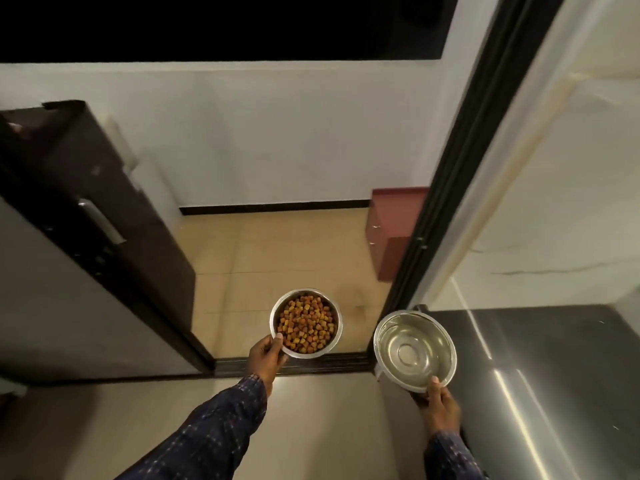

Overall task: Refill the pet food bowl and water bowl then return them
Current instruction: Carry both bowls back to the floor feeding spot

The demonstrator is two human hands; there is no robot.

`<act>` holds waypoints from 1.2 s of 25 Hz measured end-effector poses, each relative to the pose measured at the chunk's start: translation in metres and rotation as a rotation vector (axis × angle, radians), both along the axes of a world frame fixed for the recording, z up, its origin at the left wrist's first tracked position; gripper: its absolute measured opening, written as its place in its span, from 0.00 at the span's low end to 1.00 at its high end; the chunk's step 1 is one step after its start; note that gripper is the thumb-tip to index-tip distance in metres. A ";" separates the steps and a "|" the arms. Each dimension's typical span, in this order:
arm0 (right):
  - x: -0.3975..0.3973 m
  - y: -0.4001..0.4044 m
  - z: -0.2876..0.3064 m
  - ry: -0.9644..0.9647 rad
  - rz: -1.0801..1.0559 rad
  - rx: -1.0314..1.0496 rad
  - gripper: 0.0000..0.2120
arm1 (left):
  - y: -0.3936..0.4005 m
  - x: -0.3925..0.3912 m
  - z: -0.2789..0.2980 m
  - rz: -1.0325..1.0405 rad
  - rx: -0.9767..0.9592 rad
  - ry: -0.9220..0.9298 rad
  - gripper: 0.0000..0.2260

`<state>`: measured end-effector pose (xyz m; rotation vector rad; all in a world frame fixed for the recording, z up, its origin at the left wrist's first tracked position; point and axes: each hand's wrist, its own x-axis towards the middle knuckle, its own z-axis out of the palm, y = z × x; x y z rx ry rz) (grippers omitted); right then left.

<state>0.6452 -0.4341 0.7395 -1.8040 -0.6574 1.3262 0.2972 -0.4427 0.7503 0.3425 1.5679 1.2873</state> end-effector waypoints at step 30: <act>-0.328 0.413 -0.102 0.167 0.145 -0.062 0.08 | 0.311 -0.296 -0.121 0.371 -0.187 0.064 0.13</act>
